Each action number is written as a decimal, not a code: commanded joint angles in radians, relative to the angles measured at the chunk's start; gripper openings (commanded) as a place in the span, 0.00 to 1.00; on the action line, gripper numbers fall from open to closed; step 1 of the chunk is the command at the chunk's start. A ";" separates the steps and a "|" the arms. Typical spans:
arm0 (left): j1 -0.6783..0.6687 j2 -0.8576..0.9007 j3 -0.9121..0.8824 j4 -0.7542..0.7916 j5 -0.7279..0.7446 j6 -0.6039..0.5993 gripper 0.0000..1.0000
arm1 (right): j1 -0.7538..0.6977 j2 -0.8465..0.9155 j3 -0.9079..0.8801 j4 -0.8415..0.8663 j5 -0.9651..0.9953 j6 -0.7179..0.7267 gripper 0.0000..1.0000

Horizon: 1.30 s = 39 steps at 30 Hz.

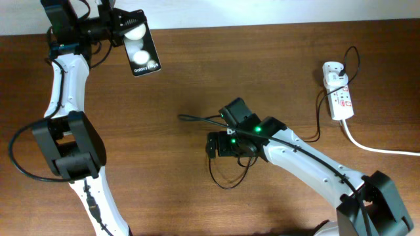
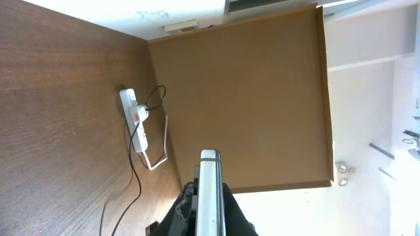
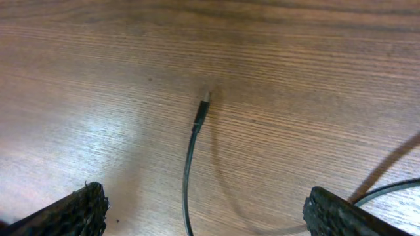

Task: Plug charger to phone and switch on socket
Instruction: 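Lower the right gripper to the black cable and grasp its USB-C plug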

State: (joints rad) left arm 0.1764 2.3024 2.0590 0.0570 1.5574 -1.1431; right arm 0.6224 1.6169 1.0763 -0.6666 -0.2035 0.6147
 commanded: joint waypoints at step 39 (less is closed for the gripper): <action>-0.006 -0.008 0.011 0.002 0.015 0.016 0.00 | 0.171 0.388 0.242 -0.108 0.283 0.259 0.64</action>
State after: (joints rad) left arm 0.1715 2.3024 2.0590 0.0570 1.5570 -1.1431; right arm 0.7834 1.9919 1.2999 -0.7780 0.0601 0.8654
